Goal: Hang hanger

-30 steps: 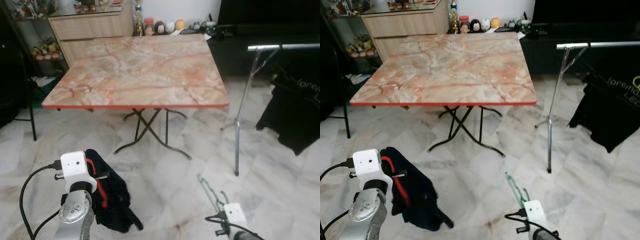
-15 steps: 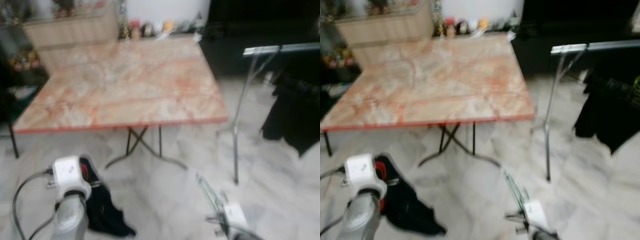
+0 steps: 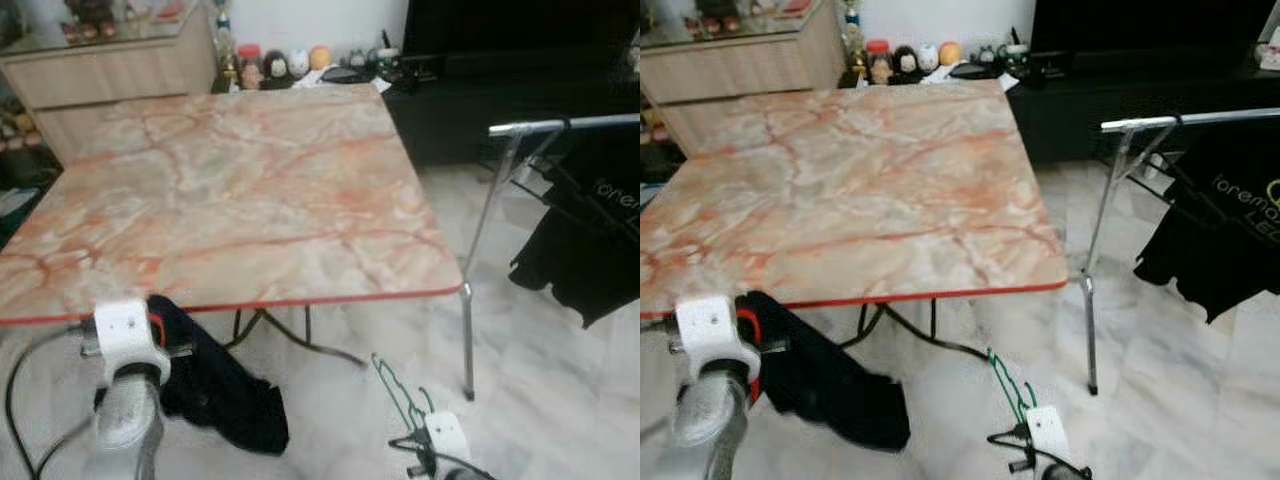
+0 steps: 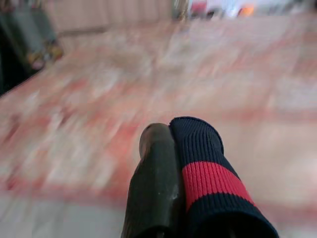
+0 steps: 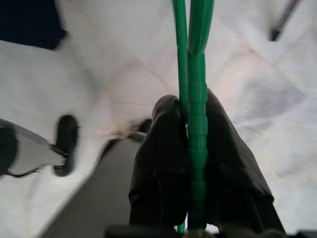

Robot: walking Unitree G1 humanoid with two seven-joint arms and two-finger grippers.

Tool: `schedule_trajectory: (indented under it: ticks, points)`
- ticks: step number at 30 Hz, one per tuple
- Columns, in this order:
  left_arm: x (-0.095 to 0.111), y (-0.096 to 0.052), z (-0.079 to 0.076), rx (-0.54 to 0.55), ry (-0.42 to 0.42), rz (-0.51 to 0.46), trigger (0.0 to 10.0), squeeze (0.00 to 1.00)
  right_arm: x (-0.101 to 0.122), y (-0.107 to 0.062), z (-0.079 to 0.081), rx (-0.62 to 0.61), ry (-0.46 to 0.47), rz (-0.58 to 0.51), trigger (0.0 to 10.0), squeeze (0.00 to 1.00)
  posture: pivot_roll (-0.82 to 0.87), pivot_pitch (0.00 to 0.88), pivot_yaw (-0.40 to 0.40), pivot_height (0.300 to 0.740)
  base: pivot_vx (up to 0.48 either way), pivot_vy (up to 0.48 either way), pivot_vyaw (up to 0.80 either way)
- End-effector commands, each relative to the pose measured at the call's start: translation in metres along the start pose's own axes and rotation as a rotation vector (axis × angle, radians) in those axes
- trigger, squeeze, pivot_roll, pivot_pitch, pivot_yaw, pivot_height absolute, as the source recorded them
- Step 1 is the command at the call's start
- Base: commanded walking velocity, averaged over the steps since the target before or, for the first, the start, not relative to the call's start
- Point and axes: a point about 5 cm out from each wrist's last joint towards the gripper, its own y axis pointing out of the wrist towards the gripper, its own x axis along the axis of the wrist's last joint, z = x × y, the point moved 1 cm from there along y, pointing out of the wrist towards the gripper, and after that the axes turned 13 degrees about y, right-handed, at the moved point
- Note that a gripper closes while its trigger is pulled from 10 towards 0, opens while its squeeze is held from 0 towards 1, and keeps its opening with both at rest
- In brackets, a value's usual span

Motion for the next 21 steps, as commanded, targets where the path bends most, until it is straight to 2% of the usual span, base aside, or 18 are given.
schedule_trajectory:
  ticks: [1,3,4,5,6,7,9,13,14,15,16,19,21]
  points:
    - [0.038,0.010,0.021,0.051,0.033,-0.139,10.0,0.00,0.003,0.002,0.011,0.020,-0.014,-0.008,10.0,0.00,0.06,0.017,0.027,0.740,0.360,0.000,0.00]
    - [0.060,0.021,0.029,0.063,0.047,-0.209,10.0,0.00,0.004,0.002,0.014,0.025,-0.018,-0.008,10.0,0.00,0.06,0.015,0.026,0.740,0.356,0.000,0.00]
    - [0.060,0.021,0.029,0.063,0.047,-0.209,10.0,0.00,0.004,0.002,0.014,0.025,-0.018,-0.008,10.0,0.00,0.06,0.015,0.026,0.740,0.352,0.000,0.00]
    - [0.069,0.024,0.031,0.065,0.050,-0.237,10.0,0.00,0.005,0.003,0.015,0.026,-0.020,-0.008,10.0,0.00,0.06,0.014,0.026,0.740,0.352,0.000,0.00]
    - [0.088,0.033,0.037,0.070,0.066,-0.289,10.0,0.00,0.006,0.003,0.018,0.030,-0.023,-0.010,10.0,0.00,0.06,0.014,0.026,0.740,0.349,0.000,0.00]
    - [0.091,0.034,0.038,0.071,0.069,-0.294,10.0,0.00,0.006,0.003,0.018,0.030,-0.023,-0.010,10.0,0.00,0.06,0.014,0.026,0.740,0.349,0.000,0.00]
    - [0.111,0.046,0.044,0.084,0.073,-0.338,10.0,0.00,0.008,0.004,0.022,0.036,-0.025,-0.012,10.0,0.00,0.07,0.010,0.026,0.740,0.247,0.000,0.00]
    - [0.121,0.050,0.047,0.087,0.073,-0.344,10.0,0.00,0.009,0.004,0.024,0.036,-0.026,-0.014,10.0,0.00,0.07,0.010,0.026,0.740,0.247,0.000,0.00]
    - [0.134,0.059,0.047,0.084,0.068,-0.382,10.0,0.00,0.010,0.004,0.027,0.041,-0.033,-0.014,10.0,0.00,0.08,0.003,0.025,0.740,0.247,0.000,0.00]
    - [0.163,0.076,0.047,0.086,0.040,-0.457,10.0,0.00,0.012,0.005,0.030,0.044,-0.038,-0.014,10.0,0.00,0.07,0.000,0.025,0.740,0.247,0.000,0.00]
    - [0.173,0.082,0.046,0.087,0.040,-0.480,10.0,0.00,0.012,0.005,0.030,0.043,-0.038,-0.014,10.0,0.00,0.07,0.000,0.025,0.740,0.247,0.000,0.00]
    - [0.181,0.088,0.041,0.076,0.040,-0.490,10.0,0.00,0.011,0.005,0.028,0.041,-0.039,-0.012,10.0,0.00,0.07,0.000,0.024,0.740,0.251,0.000,0.00]
    - [0.169,0.088,0.028,0.019,0.033,-0.432,10.0,0.00,0.011,0.005,0.027,0.040,-0.043,-0.009,10.0,0.00,0.07,0.000,0.024,0.740,0.000,0.000,0.00]
